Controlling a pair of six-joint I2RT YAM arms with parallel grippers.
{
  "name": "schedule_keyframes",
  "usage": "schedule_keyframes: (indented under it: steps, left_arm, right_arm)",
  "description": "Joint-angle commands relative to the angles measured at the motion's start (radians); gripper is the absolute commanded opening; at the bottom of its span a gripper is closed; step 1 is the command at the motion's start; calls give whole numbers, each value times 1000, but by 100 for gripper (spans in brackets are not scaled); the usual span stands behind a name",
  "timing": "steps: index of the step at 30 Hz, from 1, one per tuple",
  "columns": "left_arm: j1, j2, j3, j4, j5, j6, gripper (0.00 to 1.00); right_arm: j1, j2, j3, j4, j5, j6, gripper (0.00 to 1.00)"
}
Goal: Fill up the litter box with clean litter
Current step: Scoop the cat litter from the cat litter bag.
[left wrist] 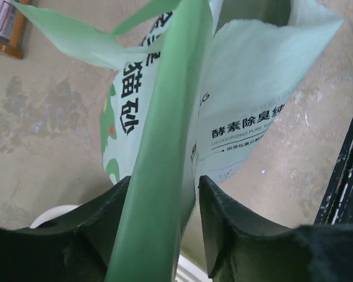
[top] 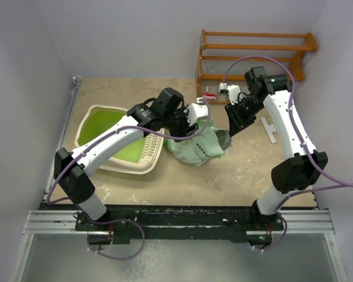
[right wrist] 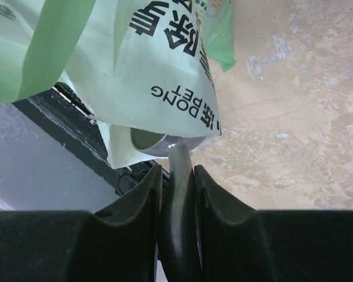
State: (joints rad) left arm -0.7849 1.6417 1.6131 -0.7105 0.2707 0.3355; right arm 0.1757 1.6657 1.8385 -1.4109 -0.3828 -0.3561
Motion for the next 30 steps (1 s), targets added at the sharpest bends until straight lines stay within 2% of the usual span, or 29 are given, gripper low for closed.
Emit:
schedule_keyframes:
  steps: [1,2,3,7,14,22,30]
  left_arm:
    - [32,-16,-21,65,96,43,26]
    - [44,-13,-18,65,112,39,8]
    - [58,-17,-15,68,139,34,4]
    - [95,-44,-21,102,197,31,3]
    - [121,-90,-64,172,171,26,3]
    - [121,-105,-142,318,158,-59,3]
    - [120,-84,-149,382,163,-125,3]
  right_arm:
    - [12,14,3,-8,14,-16,0]
    - [16,17,4,-8,14,-16,0]
    - [17,21,4,-8,14,-16,0]
    - [32,38,-8,-8,14,-16,0]
    - [84,44,-84,-8,14,-16,0]
    - [145,91,-150,-8,14,-16,0]
    - [154,148,-116,-8,14,-16,0]
